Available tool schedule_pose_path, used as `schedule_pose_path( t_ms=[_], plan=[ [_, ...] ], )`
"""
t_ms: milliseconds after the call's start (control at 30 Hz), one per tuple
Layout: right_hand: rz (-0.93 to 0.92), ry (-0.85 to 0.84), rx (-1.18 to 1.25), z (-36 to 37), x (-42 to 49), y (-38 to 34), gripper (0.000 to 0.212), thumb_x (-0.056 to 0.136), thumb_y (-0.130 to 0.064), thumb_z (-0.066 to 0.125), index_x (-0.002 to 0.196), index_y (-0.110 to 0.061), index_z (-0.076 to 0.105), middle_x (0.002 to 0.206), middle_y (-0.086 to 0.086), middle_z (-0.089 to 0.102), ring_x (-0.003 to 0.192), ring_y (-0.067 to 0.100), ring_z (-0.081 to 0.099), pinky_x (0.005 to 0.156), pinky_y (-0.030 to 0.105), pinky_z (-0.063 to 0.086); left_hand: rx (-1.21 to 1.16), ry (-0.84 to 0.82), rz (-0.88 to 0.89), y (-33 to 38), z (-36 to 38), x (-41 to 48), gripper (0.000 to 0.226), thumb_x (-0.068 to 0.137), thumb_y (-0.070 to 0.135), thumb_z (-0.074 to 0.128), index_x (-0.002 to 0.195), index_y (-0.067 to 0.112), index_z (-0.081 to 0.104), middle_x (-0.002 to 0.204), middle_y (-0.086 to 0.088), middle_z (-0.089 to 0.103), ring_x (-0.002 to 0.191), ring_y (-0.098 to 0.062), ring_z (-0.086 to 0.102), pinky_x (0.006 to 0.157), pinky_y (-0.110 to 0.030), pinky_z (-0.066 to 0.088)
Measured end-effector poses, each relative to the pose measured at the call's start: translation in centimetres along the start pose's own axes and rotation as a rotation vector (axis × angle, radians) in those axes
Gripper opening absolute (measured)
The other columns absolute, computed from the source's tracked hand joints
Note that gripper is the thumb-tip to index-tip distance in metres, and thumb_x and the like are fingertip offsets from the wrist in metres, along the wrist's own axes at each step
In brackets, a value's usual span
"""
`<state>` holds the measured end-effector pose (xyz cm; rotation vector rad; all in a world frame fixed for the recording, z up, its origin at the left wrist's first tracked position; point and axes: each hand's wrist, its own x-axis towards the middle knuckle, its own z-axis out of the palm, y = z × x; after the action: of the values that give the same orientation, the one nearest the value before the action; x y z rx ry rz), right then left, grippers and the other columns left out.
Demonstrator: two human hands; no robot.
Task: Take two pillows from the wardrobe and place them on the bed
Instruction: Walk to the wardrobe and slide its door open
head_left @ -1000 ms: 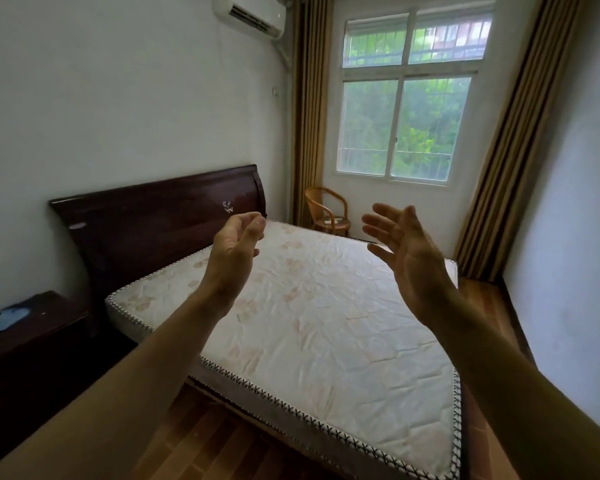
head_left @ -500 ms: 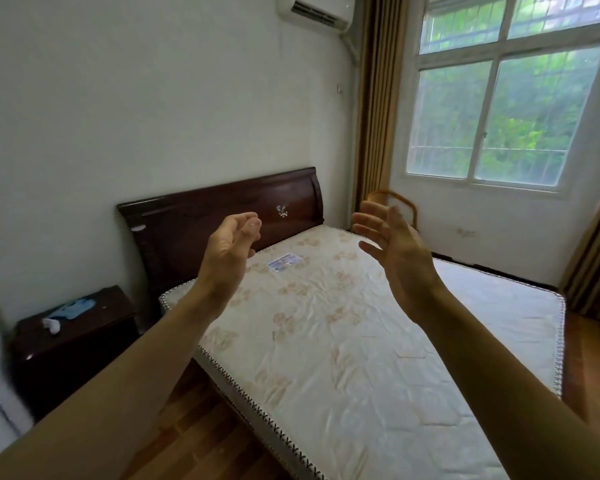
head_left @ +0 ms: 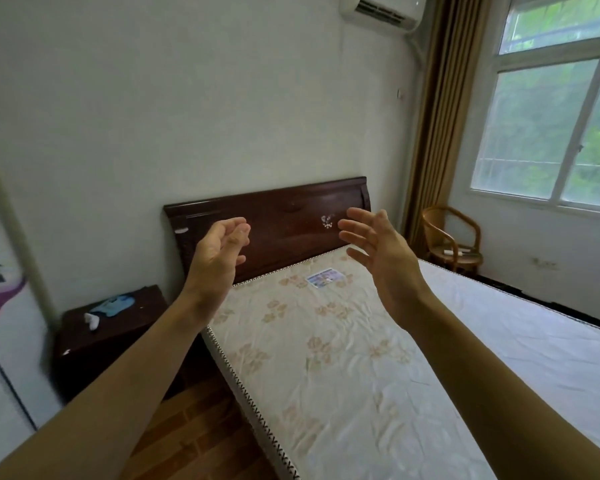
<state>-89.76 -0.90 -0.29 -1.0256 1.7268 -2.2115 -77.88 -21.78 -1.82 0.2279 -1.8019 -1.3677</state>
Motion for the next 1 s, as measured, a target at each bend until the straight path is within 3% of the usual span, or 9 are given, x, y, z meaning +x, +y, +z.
schedule_pose_path(
  t_ms=[233, 433, 667, 900, 1000],
  plan=[
    [0.021, -0.08, 0.043, 6.7, 8.6, 4.5, 0.046, 0.103, -0.048, 0.027, 0.125, -0.025, 0.061, 0.126, 0.001, 0.068, 0.119, 0.015, 0.062, 0.107, 0.039, 0.046, -0.022, 0.131, -0.045, -5.8, -5.3, 6.1, 0.038, 0.086, 0.054, 0.049, 0.115, 0.031, 0.061, 0.121, 0.002, 0.065, 0.111, -0.013, 0.063, 0.089, -0.034, 0.053],
    [0.074, -0.178, 0.134, 13.0, 13.2, 8.4, 0.045, 0.102, -0.049, 0.029, 0.121, -0.026, 0.063, 0.124, 0.001, 0.069, 0.118, 0.016, 0.062, 0.107, 0.041, 0.045, 0.02, 0.211, -0.049, -7.8, -9.5, 8.6, 0.041, 0.086, 0.053, 0.048, 0.116, 0.028, 0.061, 0.121, 0.002, 0.065, 0.109, -0.011, 0.063, 0.084, -0.029, 0.049],
    [0.083, -0.396, 0.217, 22.3, 17.8, 12.0, 0.048, 0.093, -0.058, 0.033, 0.118, -0.032, 0.064, 0.122, -0.002, 0.07, 0.118, 0.012, 0.063, 0.106, 0.038, 0.045, 0.136, 0.35, -0.053, -9.5, -16.1, 10.9, 0.058, 0.083, 0.062, 0.048, 0.124, 0.023, 0.059, 0.121, 0.008, 0.065, 0.11, -0.005, 0.062, 0.086, -0.025, 0.05],
    [0.081, -0.62, 0.268, 30.7, 22.9, 17.0, 0.053, 0.091, -0.06, 0.03, 0.125, -0.032, 0.06, 0.126, -0.005, 0.067, 0.118, 0.007, 0.061, 0.101, 0.031, 0.046, 0.221, 0.542, -0.075, -12.6, -21.8, 13.5, 0.046, 0.077, 0.065, 0.052, 0.111, 0.035, 0.062, 0.12, 0.007, 0.066, 0.109, -0.005, 0.063, 0.087, -0.029, 0.05],
    [0.091, -0.702, 0.297, 34.1, 25.8, 18.8, 0.055, 0.094, -0.062, 0.029, 0.127, -0.03, 0.06, 0.126, -0.005, 0.067, 0.119, 0.007, 0.061, 0.106, 0.036, 0.046, 0.287, 0.643, -0.089, -13.4, -23.6, 15.3, 0.049, 0.084, 0.059, 0.05, 0.119, 0.026, 0.061, 0.122, 0.005, 0.066, 0.113, -0.009, 0.063, 0.087, -0.029, 0.053]
  ],
)
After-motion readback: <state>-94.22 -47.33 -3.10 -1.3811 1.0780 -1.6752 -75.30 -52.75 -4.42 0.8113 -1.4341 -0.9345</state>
